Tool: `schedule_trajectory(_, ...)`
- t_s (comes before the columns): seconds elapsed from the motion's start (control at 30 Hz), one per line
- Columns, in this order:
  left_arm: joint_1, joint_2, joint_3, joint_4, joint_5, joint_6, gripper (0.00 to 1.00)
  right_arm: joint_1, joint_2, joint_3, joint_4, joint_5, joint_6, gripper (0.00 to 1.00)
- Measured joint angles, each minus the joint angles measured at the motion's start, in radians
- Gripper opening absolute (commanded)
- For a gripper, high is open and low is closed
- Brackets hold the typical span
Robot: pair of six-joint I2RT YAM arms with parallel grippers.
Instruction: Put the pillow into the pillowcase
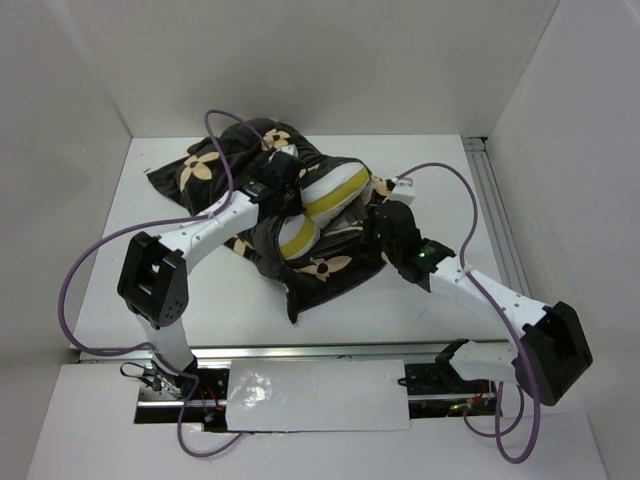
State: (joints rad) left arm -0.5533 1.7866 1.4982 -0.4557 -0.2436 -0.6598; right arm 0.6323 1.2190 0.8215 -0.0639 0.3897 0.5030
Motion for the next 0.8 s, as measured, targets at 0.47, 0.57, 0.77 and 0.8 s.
schedule_trajectory(0.47, 0.076, -0.003, -0.052, 0.045, 0.043, -0.078, 0.0, -0.12, -0.176, -0.144, -0.185, -0.04, 0.059, 0.0)
schedule_trajectory(0.57, 0.086, -0.003, -0.052, 0.033, 0.042, -0.082, 0.0, -0.134, -0.19, -0.198, -0.19, -0.058, 0.106, 0.0)
schedule_trajectory(0.77, 0.096, -0.023, -0.049, 0.015, 0.037, -0.079, 0.0, -0.157, -0.223, -0.214, -0.175, -0.091, 0.125, 0.0)
schedule_trajectory(0.8, 0.099, -0.031, -0.049, 0.014, 0.037, -0.075, 0.0, -0.159, -0.224, -0.214, -0.175, -0.091, 0.127, 0.0)
